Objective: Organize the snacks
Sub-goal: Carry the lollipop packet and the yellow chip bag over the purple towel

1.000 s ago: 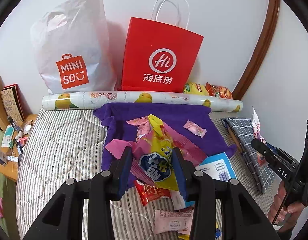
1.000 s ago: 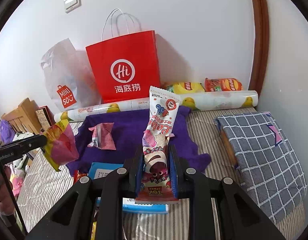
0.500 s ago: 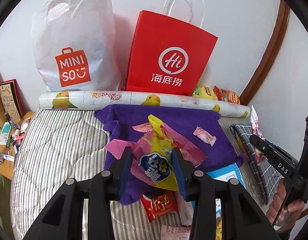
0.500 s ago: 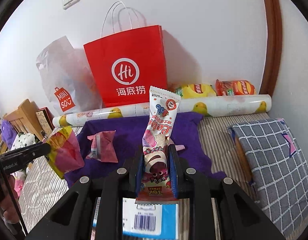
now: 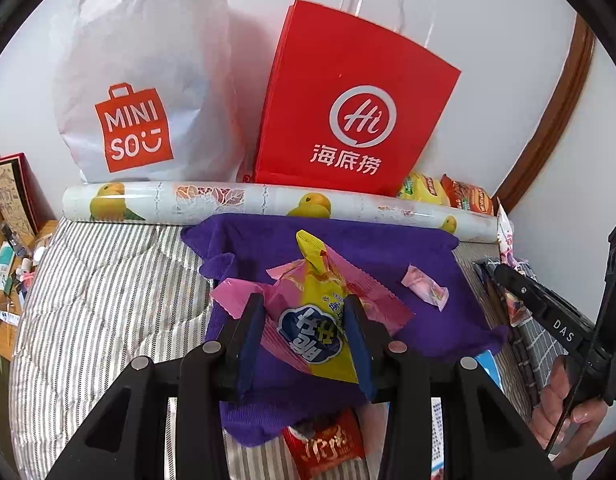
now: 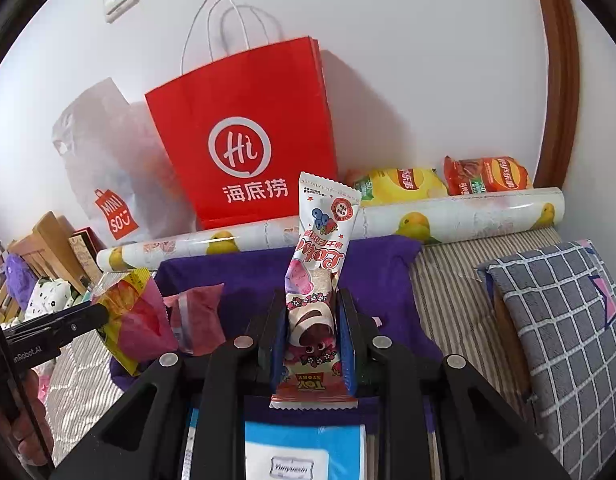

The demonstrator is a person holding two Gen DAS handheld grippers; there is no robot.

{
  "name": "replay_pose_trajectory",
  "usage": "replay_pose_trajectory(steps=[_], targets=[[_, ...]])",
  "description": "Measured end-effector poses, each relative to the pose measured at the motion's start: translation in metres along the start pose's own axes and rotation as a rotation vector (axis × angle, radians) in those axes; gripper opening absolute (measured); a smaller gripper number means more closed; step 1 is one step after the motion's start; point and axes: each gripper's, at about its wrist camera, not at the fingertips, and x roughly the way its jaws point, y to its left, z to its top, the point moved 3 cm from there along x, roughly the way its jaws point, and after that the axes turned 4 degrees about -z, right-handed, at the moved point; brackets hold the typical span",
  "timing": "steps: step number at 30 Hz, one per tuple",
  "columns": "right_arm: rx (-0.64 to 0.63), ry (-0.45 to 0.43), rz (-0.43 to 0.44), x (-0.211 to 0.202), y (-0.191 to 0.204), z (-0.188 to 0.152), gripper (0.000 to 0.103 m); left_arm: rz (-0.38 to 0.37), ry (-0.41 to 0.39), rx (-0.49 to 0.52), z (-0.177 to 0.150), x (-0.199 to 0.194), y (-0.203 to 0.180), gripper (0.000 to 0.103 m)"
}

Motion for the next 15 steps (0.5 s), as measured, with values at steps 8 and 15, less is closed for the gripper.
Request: replay_pose_trajectory(steps=[8, 15], targets=[[-0.005, 0.062, 0.003, 0.033, -0.007, -0.013, 0.023, -0.010, 0.015, -0.011, -0.005, 0.023, 0.005, 0.038], [0.007, 0.126, -0.005, 0.048, -0.018, -0.027, 0.023, -0.007, -0.005, -0.030, -0.012, 0.030, 0.013, 0.038]])
